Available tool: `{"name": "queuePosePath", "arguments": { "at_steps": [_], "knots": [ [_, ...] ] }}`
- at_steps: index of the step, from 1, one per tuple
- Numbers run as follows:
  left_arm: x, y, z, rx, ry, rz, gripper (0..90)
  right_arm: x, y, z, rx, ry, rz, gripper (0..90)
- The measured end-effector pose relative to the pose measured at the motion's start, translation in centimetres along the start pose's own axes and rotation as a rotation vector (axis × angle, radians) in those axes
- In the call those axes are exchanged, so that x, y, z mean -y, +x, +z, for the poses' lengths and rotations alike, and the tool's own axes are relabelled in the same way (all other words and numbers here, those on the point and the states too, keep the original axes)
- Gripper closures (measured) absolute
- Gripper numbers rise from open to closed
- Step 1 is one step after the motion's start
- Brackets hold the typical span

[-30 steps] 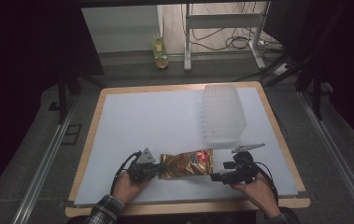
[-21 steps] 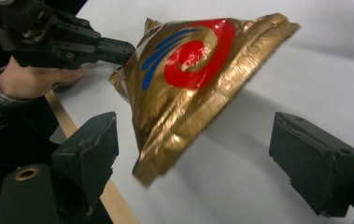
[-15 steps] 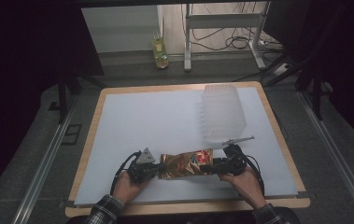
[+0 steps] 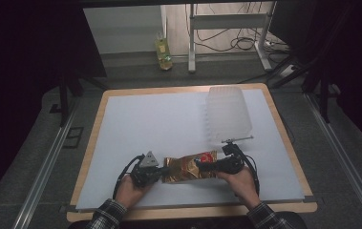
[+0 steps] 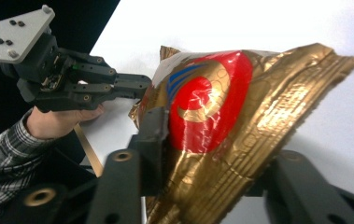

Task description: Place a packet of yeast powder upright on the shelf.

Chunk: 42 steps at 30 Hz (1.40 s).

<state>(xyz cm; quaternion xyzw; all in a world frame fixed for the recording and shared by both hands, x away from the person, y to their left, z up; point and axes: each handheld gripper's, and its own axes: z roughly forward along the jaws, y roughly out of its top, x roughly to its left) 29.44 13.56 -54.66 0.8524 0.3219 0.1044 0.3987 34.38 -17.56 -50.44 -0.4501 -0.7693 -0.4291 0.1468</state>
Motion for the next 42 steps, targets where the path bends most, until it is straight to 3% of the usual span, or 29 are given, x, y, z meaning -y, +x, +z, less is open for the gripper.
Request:
{"name": "queuePosePath", "arguments": {
  "at_steps": [5,14,17,26,27,28,33,37,42],
  "knots": [
    [0.0,-0.1,-0.1,-0.005,-0.005,0.013,89.8,-0.1,0.2,-0.2,-0.016,0.001,-0.023,71.6],
    [-0.2,0.2,-1.3,-0.014,-0.040,0.033,74.5,-0.8,1.7,-0.9,-0.010,-0.010,-0.163,77.3],
    [-0.2,0.3,-1.6,-0.020,-0.053,0.029,69.3,-1.0,1.9,-1.2,-0.003,-0.007,-0.185,77.4],
    [0.1,0.8,-2.6,-0.041,-0.126,0.027,38.6,-1.8,2.7,-2.8,0.042,-0.005,-0.280,77.6],
    [0.1,0.7,-2.5,-0.043,-0.139,0.035,38.6,-2.0,2.9,-3.0,0.048,-0.003,-0.291,77.6],
    [0.1,0.7,-2.4,-0.046,-0.145,0.044,29.3,-2.2,3.1,-3.2,0.060,0.002,-0.305,77.6],
    [0.1,0.6,-2.2,-0.040,-0.146,0.029,22.3,-2.7,3.3,-3.7,0.081,0.007,-0.332,77.6],
    [0.1,0.7,-2.3,-0.042,-0.155,0.021,13.3,-3.3,3.8,-4.4,0.104,0.009,-0.383,77.7],
    [0.1,0.7,-2.2,-0.052,-0.147,0.019,8.9,-3.9,4.2,-5.1,0.119,0.014,-0.429,77.6]
  ]
}}
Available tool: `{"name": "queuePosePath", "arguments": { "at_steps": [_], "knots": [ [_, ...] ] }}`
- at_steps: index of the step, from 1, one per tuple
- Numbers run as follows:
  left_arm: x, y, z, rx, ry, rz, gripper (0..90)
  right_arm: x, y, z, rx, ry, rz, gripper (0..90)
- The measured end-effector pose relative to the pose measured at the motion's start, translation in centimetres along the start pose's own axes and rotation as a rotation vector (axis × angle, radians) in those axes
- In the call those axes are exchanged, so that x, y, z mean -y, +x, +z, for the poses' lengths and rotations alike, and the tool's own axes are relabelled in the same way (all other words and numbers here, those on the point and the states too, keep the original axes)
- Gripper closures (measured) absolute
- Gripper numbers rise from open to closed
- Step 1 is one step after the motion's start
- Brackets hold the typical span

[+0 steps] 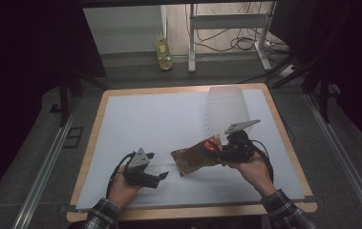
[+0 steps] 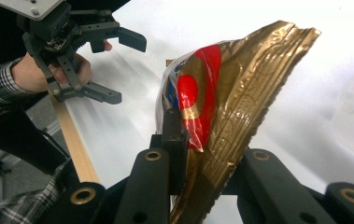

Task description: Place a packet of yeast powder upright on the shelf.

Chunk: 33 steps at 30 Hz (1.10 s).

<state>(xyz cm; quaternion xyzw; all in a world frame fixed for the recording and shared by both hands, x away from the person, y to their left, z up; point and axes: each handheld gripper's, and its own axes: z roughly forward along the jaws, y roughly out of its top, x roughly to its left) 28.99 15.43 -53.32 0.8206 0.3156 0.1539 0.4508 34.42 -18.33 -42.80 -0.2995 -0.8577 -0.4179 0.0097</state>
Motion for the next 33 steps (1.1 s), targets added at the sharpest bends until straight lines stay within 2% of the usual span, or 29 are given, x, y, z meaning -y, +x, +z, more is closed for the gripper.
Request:
{"name": "queuePosePath", "arguments": {
  "at_steps": [7,12,13,20,22,26,29,33],
  "knots": [
    [0.0,0.0,-0.1,0.000,-0.008,0.002,6.6,-0.8,0.1,-0.8,0.028,0.006,-0.074,77.7],
    [0.0,0.0,-0.1,-0.015,-0.002,0.013,4.8,-1.2,0.0,-1.0,0.039,0.018,-0.093,77.8],
    [0.0,0.0,-0.1,-0.018,0.007,0.027,4.6,-1.4,0.0,-1.2,0.044,0.024,-0.099,77.9],
    [0.1,-0.1,0.0,-0.047,0.011,0.046,3.3,-2.3,0.0,-1.6,0.051,0.051,-0.150,78.3],
    [0.1,-0.1,-0.1,-0.057,0.019,0.063,3.2,-2.6,0.0,-1.8,0.059,0.064,-0.164,78.3],
    [0.1,-0.2,0.1,-0.055,0.021,0.076,2.9,-3.1,0.1,-2.0,0.076,0.085,-0.199,78.3],
    [0.1,-0.4,0.2,-0.055,0.025,0.086,2.8,-3.3,0.2,-2.1,0.078,0.090,-0.210,78.3],
    [0.1,-0.4,0.2,-0.062,0.027,0.093,2.7,-4.0,0.3,-2.3,0.078,0.111,-0.248,78.3]
  ]
}}
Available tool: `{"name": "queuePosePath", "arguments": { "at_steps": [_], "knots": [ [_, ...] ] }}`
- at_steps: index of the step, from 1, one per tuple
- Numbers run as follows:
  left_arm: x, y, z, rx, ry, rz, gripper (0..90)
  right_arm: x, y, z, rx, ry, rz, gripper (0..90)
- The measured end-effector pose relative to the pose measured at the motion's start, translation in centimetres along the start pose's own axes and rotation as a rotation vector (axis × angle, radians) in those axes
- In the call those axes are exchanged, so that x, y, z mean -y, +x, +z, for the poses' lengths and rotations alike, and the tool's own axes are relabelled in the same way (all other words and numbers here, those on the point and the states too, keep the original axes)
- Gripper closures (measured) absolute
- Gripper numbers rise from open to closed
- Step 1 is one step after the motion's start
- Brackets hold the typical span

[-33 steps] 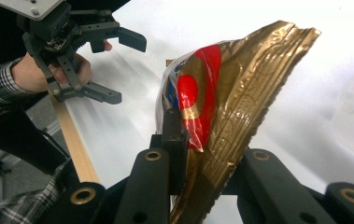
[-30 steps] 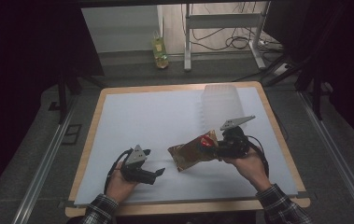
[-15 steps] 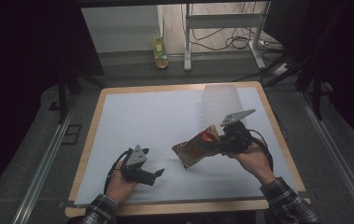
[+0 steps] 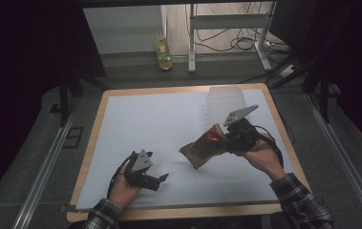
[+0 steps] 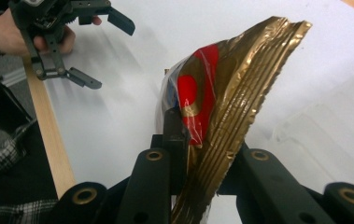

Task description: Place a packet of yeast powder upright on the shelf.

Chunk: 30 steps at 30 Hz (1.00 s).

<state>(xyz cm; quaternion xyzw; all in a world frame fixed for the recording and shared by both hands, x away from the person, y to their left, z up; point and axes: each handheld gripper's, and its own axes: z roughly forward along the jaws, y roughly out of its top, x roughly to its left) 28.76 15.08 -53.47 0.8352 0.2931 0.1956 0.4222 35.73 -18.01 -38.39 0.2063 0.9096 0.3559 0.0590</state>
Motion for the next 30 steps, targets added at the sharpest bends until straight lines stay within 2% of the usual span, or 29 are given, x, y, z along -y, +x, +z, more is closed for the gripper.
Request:
{"name": "queuePosePath", "arguments": {
  "at_steps": [1,4,5,13,15,22,25,30],
  "knots": [
    [0.0,0.1,0.0,0.000,-0.002,-0.002,2.7,-0.3,0.0,-0.1,0.000,0.015,-0.023,78.3],
    [0.0,0.1,0.0,-0.001,-0.002,-0.002,2.7,-0.6,0.0,-0.3,0.007,0.029,-0.032,78.3],
    [0.0,0.1,-0.1,-0.002,-0.004,-0.002,2.7,-0.9,-0.1,-0.4,0.020,0.039,-0.052,78.3],
    [0.0,0.0,0.0,0.000,-0.005,0.004,2.7,-1.8,-0.6,-1.2,0.018,0.045,-0.094,78.5],
    [0.0,0.1,0.0,-0.001,-0.002,0.005,2.8,-2.2,-0.7,-1.5,0.024,0.056,-0.120,78.6],
    [0.0,0.1,-0.1,-0.003,-0.005,0.004,2.8,-3.2,-1.4,-2.4,0.042,0.076,-0.157,78.6],
    [0.0,0.1,-0.1,-0.005,-0.005,0.005,2.8,-3.8,-1.8,-2.9,0.044,0.087,-0.196,78.5],
    [0.1,0.2,-0.2,-0.006,-0.007,0.002,2.9,-4.5,-2.3,-3.3,0.062,0.097,-0.210,78.5]
  ]
}}
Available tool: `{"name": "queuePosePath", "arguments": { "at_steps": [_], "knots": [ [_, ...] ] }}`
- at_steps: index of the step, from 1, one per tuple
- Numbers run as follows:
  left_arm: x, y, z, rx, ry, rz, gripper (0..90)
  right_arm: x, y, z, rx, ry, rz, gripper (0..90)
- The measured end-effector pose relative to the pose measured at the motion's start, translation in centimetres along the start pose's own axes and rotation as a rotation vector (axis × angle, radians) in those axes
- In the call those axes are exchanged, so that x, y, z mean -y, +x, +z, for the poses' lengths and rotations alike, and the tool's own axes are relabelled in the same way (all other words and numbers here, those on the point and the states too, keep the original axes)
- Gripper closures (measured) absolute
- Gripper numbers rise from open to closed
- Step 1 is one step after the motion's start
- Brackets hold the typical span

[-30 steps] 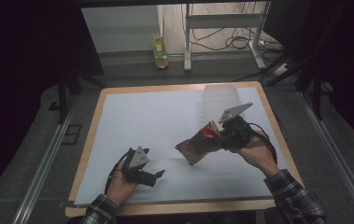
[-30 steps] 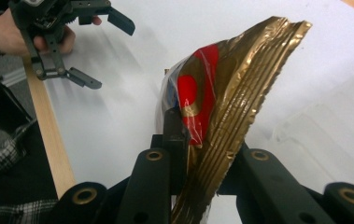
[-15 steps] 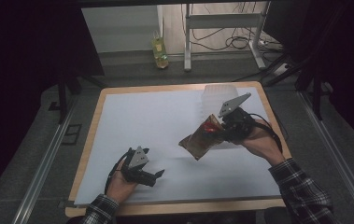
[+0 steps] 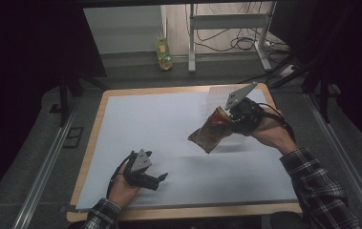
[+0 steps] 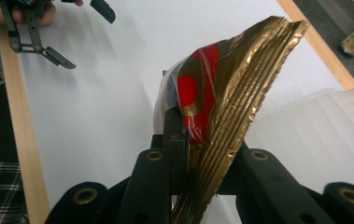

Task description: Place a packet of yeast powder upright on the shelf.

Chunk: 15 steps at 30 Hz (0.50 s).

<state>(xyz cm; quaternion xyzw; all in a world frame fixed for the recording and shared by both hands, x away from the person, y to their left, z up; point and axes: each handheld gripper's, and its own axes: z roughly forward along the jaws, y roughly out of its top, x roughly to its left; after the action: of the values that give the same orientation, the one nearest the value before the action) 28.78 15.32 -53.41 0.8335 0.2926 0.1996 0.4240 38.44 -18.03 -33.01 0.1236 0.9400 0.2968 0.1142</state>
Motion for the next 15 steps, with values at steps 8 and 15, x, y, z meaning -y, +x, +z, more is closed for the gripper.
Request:
{"name": "queuePosePath", "arguments": {
  "at_steps": [8,15],
  "knots": [
    [0.0,0.1,0.0,0.001,-0.001,-0.003,2.9,-1.0,-0.8,-1.0,-0.002,0.002,-0.038,78.6],
    [0.0,0.1,-0.1,-0.002,0.005,0.005,3.0,-2.0,-2.2,-2.2,0.023,0.015,-0.042,78.8]
  ]
}}
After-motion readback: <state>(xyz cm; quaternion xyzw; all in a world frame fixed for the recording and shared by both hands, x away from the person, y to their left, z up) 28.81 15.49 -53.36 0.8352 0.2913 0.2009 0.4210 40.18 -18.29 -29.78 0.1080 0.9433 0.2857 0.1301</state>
